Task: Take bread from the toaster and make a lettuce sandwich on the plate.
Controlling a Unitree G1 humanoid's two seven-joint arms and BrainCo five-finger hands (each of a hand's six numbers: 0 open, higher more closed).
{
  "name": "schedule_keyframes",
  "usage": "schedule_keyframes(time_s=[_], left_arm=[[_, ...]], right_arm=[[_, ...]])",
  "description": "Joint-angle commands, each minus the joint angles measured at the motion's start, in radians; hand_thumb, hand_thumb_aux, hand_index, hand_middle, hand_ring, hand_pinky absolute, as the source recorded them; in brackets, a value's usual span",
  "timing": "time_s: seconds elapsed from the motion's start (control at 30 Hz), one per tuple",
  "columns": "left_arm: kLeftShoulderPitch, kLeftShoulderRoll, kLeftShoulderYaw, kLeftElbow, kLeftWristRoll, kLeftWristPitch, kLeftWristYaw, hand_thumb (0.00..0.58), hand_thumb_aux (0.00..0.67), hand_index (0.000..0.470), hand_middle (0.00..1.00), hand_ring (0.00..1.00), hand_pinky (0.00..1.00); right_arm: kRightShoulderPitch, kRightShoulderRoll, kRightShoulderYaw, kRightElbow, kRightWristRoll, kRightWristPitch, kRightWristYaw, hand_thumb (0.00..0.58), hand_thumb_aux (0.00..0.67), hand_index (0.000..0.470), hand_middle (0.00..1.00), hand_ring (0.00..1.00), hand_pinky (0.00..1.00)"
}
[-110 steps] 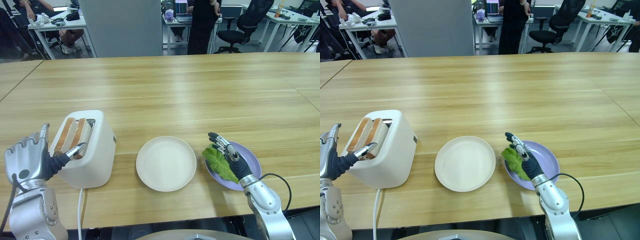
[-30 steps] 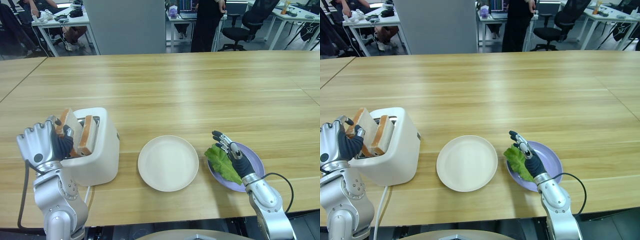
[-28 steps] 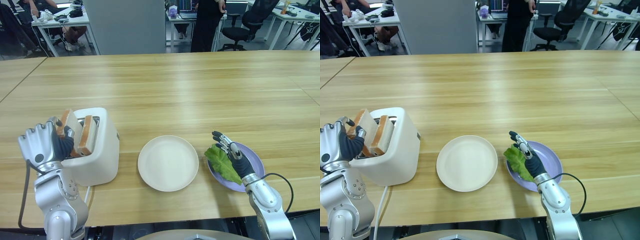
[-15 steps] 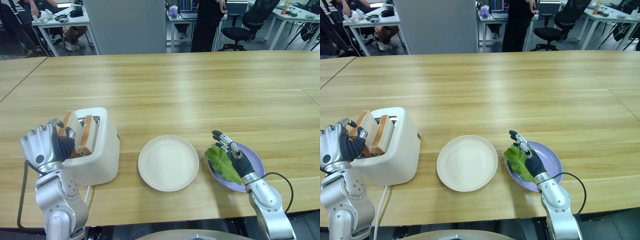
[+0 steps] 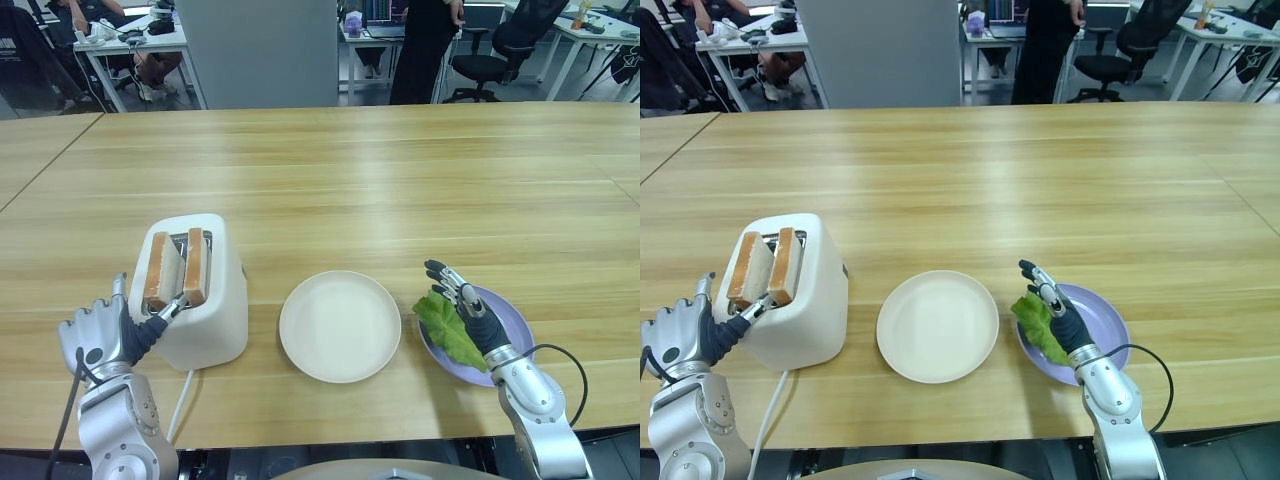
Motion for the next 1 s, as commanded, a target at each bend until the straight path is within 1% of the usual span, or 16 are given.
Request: schedule_keyframes(time_s=[0.03, 0.1, 0.17, 0.2, 0.23, 0.27, 0.33, 0.37, 0.5, 0.53, 0.57, 0.6, 0.63, 0.67, 0.7, 1.0], left_arm=[[0.029, -0.001, -0.030, 0.013, 0.023, -0.008, -0.055, 0.000, 0.000, 0.000, 1.00, 1.00, 1.00], [0.027, -0.004, -0.026, 0.013, 0.019, -0.006, -0.060, 0.000, 0.000, 0.000, 1.00, 1.00, 1.00], [0.024, -0.012, -0.024, 0.012, 0.012, -0.006, -0.056, 0.040, 0.024, 0.016, 1.00, 1.00, 1.00], [0.018, -0.016, -0.024, 0.008, 0.005, -0.008, -0.051, 0.040, 0.024, 0.016, 1.00, 1.00, 1.00], [0.009, -0.020, -0.023, 0.003, -0.003, -0.010, -0.041, 0.112, 0.068, 0.047, 1.00, 1.00, 1.00], [0.000, -0.022, -0.021, 0.000, -0.005, -0.012, -0.030, 0.132, 0.081, 0.056, 1.00, 1.00, 1.00], [-0.018, -0.025, -0.014, -0.003, -0.016, -0.014, -0.012, 0.136, 0.084, 0.058, 1.00, 1.00, 1.00], [-0.029, -0.026, -0.010, -0.004, -0.023, -0.016, 0.004, 0.120, 0.074, 0.051, 1.00, 1.00, 1.00], [-0.081, -0.019, 0.004, 0.003, -0.040, -0.020, 0.043, 0.164, 0.102, 0.070, 1.00, 1.00, 1.00], [-0.104, -0.016, 0.006, 0.002, -0.040, -0.021, 0.051, 0.209, 0.134, 0.092, 1.00, 1.00, 1.00], [-0.124, -0.011, 0.006, 0.003, -0.040, -0.022, 0.055, 0.438, 0.339, 0.233, 1.00, 1.00, 1.00], [-0.144, -0.008, 0.004, 0.005, -0.042, -0.022, 0.053, 0.528, 0.470, 0.323, 1.00, 1.00, 1.00], [-0.163, -0.005, 0.002, 0.008, -0.038, -0.023, 0.054, 0.528, 0.470, 0.323, 1.00, 1.00, 1.00], [-0.177, -0.003, 0.000, 0.009, -0.038, -0.024, 0.053, 0.570, 0.583, 0.400, 1.00, 1.00, 1.00], [-0.187, -0.002, -0.002, 0.012, -0.038, -0.023, 0.048, 0.580, 0.670, 0.460, 1.00, 1.00, 1.00], [-0.216, -0.001, -0.016, 0.057, -0.072, -0.007, -0.035, 0.580, 0.670, 0.460, 0.98, 0.98, 0.98]], right_arm=[[0.002, -0.005, -0.016, -0.002, 0.007, 0.008, -0.001, 0.000, 0.000, 0.000, 0.00, 0.00, 0.00], [0.003, -0.005, -0.018, -0.003, 0.006, 0.007, -0.001, 0.000, 0.000, 0.000, 0.00, 0.00, 0.00], [0.003, -0.005, -0.019, 0.001, 0.005, 0.003, -0.001, 0.000, 0.000, 0.000, 0.00, 0.00, 0.00], [0.003, -0.004, -0.019, 0.003, 0.004, 0.002, -0.001, 0.000, 0.000, 0.000, 0.00, 0.00, 0.00], [0.004, -0.004, -0.018, 0.005, 0.002, -0.001, -0.002, 0.000, 0.000, 0.000, 0.00, 0.00, 0.00], [0.006, -0.003, -0.017, 0.007, 0.000, -0.003, -0.003, 0.000, 0.000, 0.000, 0.00, 0.00, 0.00], [0.008, -0.003, -0.017, 0.010, -0.002, -0.006, -0.003, 0.000, 0.000, 0.000, 0.00, 0.00, 0.00], [0.008, -0.003, -0.018, 0.012, -0.002, -0.006, -0.003, 0.000, 0.000, 0.000, 0.00, 0.00, 0.00], [0.009, -0.003, -0.020, 0.016, -0.003, -0.009, -0.005, 0.000, 0.000, 0.000, 0.00, 0.00, 0.00], [0.008, -0.002, -0.020, 0.018, -0.004, -0.011, -0.006, 0.000, 0.000, 0.000, 0.00, 0.00, 0.00], [0.008, -0.002, -0.020, 0.020, -0.004, -0.012, -0.006, 0.000, 0.000, 0.000, 0.00, 0.00, 0.00], [0.008, -0.002, -0.019, 0.022, -0.006, -0.013, -0.006, 0.000, 0.000, 0.000, 0.00, 0.00, 0.00], [0.009, -0.001, -0.018, 0.024, -0.007, -0.015, -0.007, 0.000, 0.000, 0.000, 0.00, 0.00, 0.00], [0.009, -0.001, -0.017, 0.025, -0.008, -0.016, -0.007, 0.000, 0.000, 0.000, 0.00, 0.00, 0.00], [0.009, 0.000, -0.017, 0.025, -0.008, -0.016, -0.007, 0.000, 0.000, 0.000, 0.00, 0.00, 0.00], [0.008, 0.001, -0.019, 0.037, -0.007, -0.024, -0.007, 0.000, 0.000, 0.000, 0.00, 0.00, 0.00]])
